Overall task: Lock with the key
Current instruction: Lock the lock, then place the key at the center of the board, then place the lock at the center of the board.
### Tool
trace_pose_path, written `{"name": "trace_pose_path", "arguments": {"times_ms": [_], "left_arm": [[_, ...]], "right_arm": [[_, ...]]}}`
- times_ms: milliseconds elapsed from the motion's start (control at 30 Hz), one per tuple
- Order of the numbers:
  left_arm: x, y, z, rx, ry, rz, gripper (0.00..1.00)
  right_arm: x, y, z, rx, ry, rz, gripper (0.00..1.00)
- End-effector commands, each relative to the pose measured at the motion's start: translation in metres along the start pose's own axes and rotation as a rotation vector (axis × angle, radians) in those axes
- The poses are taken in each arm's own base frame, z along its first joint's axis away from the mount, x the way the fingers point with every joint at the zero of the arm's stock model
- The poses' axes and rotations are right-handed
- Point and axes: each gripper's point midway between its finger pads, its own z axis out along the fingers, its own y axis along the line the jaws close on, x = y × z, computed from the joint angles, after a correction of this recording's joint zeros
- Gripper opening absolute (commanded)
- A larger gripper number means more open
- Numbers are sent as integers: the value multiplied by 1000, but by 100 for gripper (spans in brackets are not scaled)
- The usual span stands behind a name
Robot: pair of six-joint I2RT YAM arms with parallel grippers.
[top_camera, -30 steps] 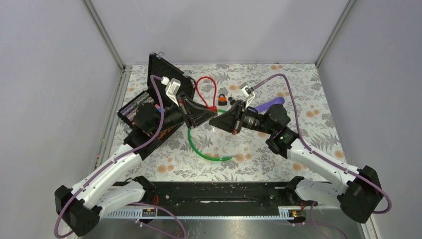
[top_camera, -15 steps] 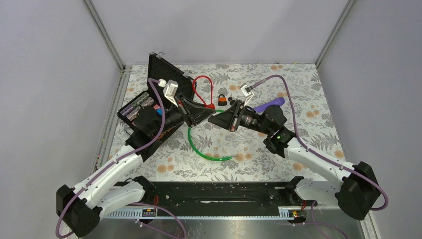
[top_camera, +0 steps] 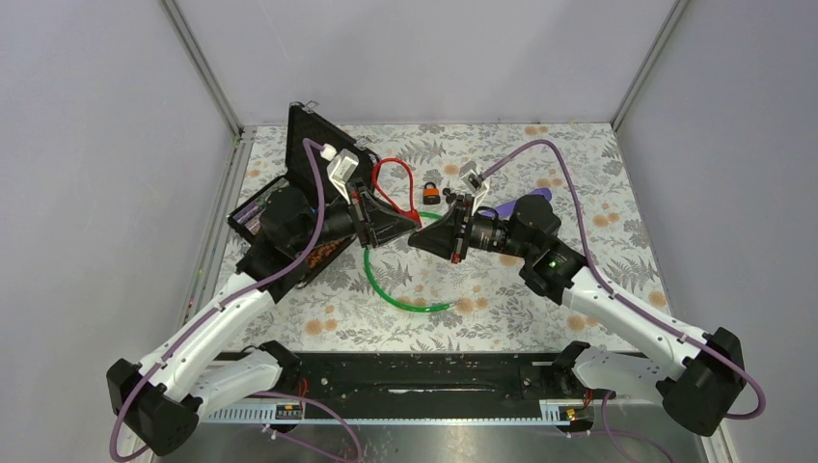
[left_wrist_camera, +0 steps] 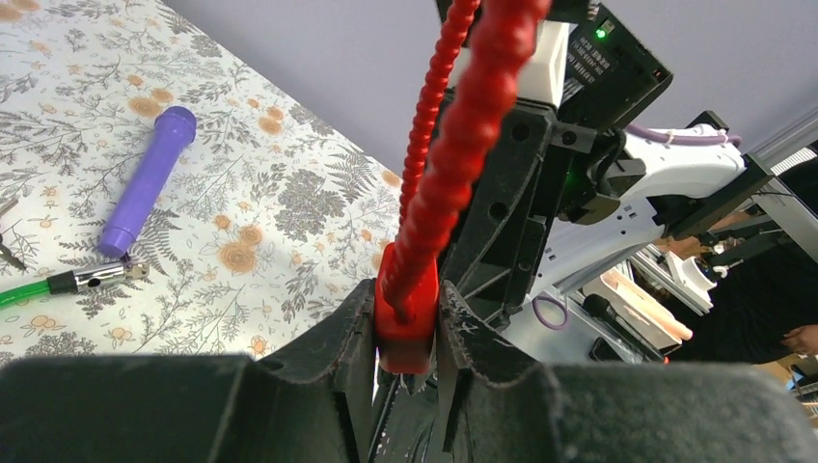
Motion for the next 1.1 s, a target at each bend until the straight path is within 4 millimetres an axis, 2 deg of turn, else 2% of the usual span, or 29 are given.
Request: {"name": "trace_pose_path", "arguments": {"times_ms": [0,67,100,267,500,567,633,667,767,867,967,1067], "left_arm": [[-107,-13,-20,-60,-403,214,0],[-104,-13,-18,-36,-412,194,0],[-103,-13,-17,-24,-415,187,0],[-99,-14,-13,1,-397,145,0],[-100,-10,-15,-37,-395,143,0],[-97,-3,-13,-62,-377,141,0],[-88,9,-9,-92,-338,128,0],[-81,17,-5,-108,-310,113,0],[-56,40,10,-138,-212,50,0],[-26,61,28,-155,-144,-17,0],[10,74,56,-155,-68,-74,0],[50,83,90,-160,3,-135,0]], "right_arm": [[29,31,-7,-132,74,189,0],[13,32,-2,-145,-25,289,0],[1,39,0,-195,-86,298,0],[-21,39,0,-225,-224,354,0],[-13,21,-3,-76,-187,287,0],[-6,10,-7,6,-168,256,0],[-3,-10,-16,142,-169,227,0],[7,-25,-24,243,-145,231,0],[13,-64,-58,534,-141,181,0],[28,-99,-102,822,-87,153,0],[44,-130,-150,1065,-59,195,0],[69,-152,-182,1182,-62,308,0]]}}
